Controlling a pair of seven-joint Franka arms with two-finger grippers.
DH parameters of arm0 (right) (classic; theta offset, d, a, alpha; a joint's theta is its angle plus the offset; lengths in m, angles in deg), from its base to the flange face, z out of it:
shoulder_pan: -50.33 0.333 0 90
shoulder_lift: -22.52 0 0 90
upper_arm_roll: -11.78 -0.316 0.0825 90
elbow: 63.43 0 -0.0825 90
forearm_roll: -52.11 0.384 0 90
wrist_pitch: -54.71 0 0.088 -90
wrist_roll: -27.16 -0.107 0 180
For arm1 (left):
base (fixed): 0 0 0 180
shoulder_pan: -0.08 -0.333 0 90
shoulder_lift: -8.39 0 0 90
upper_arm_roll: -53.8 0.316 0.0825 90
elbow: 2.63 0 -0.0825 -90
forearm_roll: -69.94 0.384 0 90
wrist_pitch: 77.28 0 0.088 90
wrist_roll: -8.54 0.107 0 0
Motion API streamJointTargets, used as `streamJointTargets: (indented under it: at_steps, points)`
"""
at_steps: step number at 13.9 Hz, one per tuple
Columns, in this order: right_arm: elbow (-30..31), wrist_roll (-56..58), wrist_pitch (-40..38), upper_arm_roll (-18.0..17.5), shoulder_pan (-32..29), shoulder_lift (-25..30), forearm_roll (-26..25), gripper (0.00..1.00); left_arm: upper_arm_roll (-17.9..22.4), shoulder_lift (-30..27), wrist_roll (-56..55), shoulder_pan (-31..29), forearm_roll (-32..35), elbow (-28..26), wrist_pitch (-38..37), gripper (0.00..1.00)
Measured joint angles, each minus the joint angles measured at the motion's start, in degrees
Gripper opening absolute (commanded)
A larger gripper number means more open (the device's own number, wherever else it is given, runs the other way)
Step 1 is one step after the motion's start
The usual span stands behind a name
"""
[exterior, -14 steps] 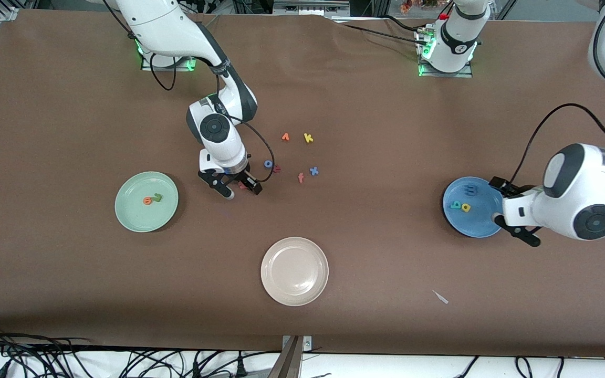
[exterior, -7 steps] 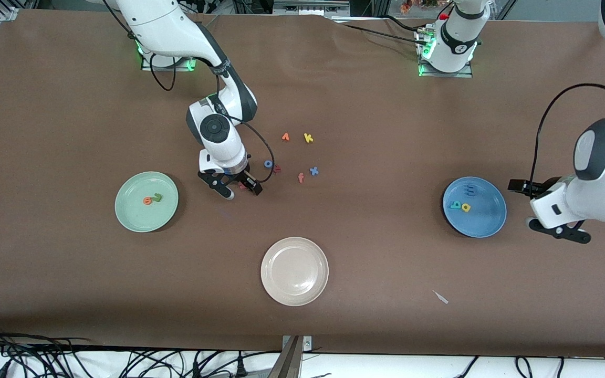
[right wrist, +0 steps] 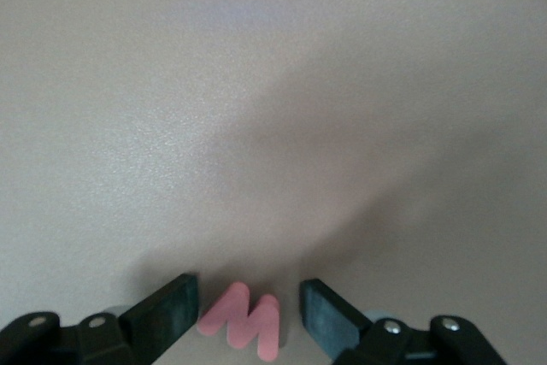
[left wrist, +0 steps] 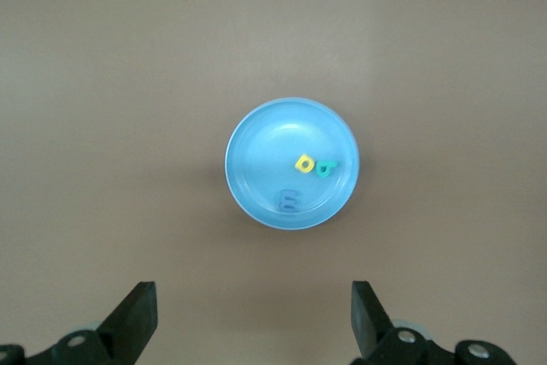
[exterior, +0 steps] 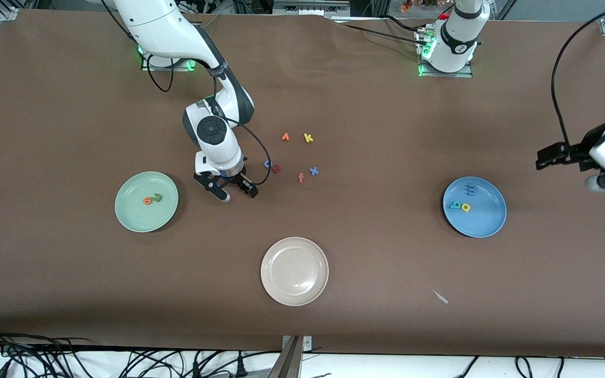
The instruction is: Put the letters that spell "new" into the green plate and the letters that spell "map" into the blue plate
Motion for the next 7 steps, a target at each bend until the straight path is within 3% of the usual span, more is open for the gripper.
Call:
streamJointTargets:
  at_steps: [3,5,7]
  points:
    - [0.0,0.0,-0.1,0.1,0.3,0.0,0.0,0.63,0.0,-3.8,-0.6,1.5,0.0,-0.2,-2.3,1.00]
    - [-0.3,0.0,-0.7,0.2,0.6,0.0,0.0,0.80,0.1,-4.2,-0.6,1.5,0.0,0.2,-4.7,1.00]
    - [-0.7,0.0,-1.8,0.2,0.7,0.3,0.0,0.87,0.2,-4.2,-0.6,1.5,0.0,0.3,-5.2,1.00]
